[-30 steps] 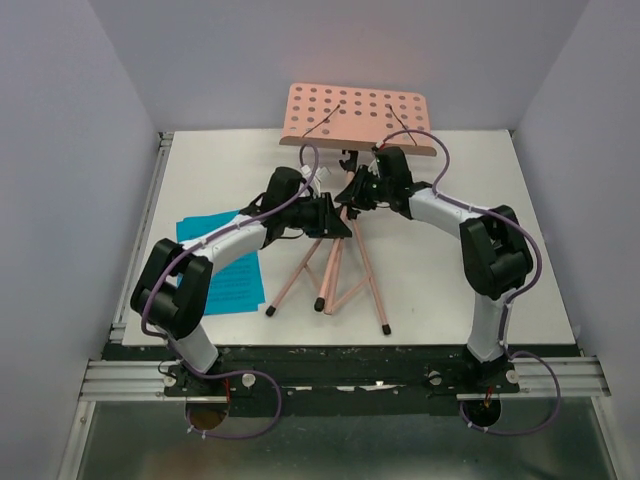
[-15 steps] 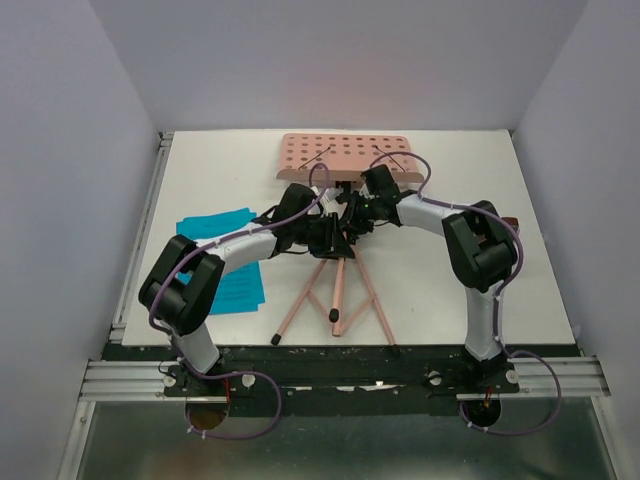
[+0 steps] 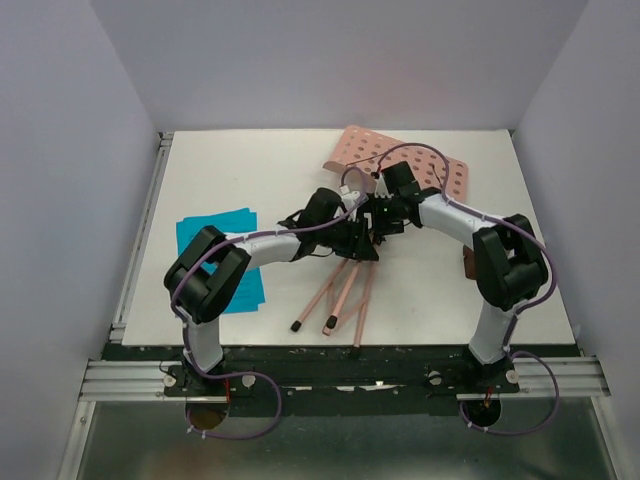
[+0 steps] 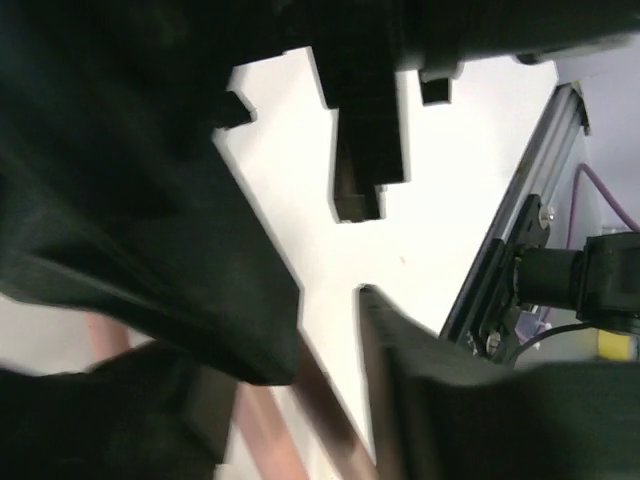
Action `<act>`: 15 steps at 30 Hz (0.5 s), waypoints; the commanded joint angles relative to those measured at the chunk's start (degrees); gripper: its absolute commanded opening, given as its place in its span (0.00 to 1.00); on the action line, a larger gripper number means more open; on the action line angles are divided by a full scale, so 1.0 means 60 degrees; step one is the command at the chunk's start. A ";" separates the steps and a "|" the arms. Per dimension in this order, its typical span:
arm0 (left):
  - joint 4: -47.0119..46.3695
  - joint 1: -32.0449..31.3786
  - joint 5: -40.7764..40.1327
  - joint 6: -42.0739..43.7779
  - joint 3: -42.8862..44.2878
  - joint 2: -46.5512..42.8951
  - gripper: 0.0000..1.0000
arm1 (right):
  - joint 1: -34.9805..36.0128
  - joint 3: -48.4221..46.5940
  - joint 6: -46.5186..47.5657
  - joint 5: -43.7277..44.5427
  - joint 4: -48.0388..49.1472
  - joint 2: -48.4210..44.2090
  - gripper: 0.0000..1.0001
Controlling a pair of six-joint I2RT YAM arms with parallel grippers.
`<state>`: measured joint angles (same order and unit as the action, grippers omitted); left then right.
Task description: Pack up the instrument practice props
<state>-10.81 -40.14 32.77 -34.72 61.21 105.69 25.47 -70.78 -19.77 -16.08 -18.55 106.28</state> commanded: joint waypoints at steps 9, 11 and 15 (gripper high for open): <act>0.1198 0.0361 0.0953 0.3412 0.0596 -0.3197 0.99 | 0.0164 -0.1137 0.0819 0.1299 -0.3486 -0.1130 1.00; 0.1784 0.0522 0.0925 0.3807 0.0171 -0.3944 0.99 | 0.0163 -0.1414 0.0834 0.1784 -0.4098 -0.1160 0.99; 0.3233 0.1049 0.0866 0.4349 -0.0591 -0.5190 0.99 | 0.0251 -0.1358 0.0308 0.1348 -0.4950 -0.1277 1.00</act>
<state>-0.10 -36.82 36.67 -15.51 62.00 80.84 25.82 -78.96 -16.43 -9.23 -38.30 99.61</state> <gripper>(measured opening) 0.990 0.995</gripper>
